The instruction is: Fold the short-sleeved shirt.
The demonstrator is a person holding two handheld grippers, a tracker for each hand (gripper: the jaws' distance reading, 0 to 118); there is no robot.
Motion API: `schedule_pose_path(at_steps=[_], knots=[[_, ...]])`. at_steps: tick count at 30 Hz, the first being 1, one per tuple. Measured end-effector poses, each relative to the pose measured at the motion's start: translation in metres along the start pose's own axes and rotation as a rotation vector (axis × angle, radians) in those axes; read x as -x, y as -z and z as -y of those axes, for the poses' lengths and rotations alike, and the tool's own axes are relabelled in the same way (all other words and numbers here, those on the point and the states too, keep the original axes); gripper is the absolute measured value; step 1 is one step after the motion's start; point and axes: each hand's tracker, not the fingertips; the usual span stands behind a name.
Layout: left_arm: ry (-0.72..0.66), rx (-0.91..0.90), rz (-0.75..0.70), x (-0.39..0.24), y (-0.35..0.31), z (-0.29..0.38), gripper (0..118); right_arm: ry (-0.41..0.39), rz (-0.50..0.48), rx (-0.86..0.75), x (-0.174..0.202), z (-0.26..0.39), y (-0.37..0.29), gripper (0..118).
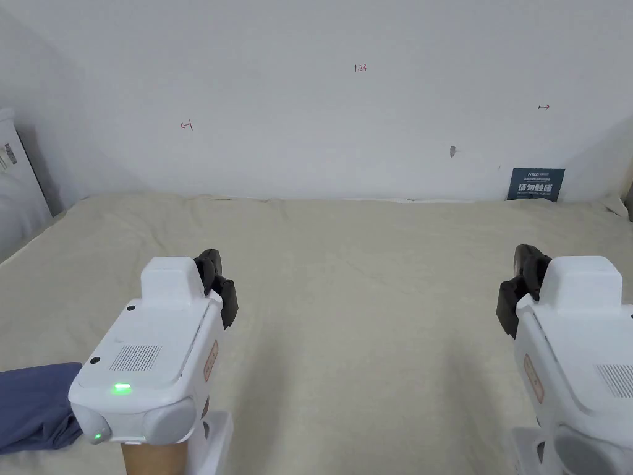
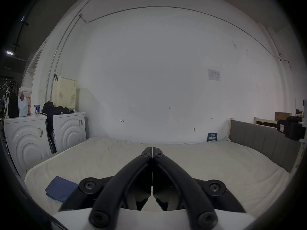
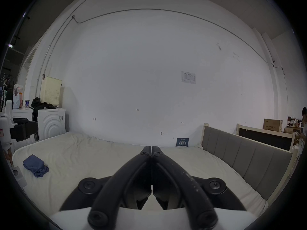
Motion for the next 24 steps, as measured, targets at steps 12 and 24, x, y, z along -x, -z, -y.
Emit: schedule_pose_path(at_steps=[12, 24], knots=[[0.016, -0.008, 0.014, -0.0059, -0.0048, 0.0024, 0, -0.002, -0.002, -0.013, 0.003, -0.0025, -0.0019, 2], [0.008, -0.006, 0.011, -0.0066, -0.0079, 0.0008, 0, -0.006, -0.006, -0.013, 0.0051, -0.0035, -0.003, 2]])
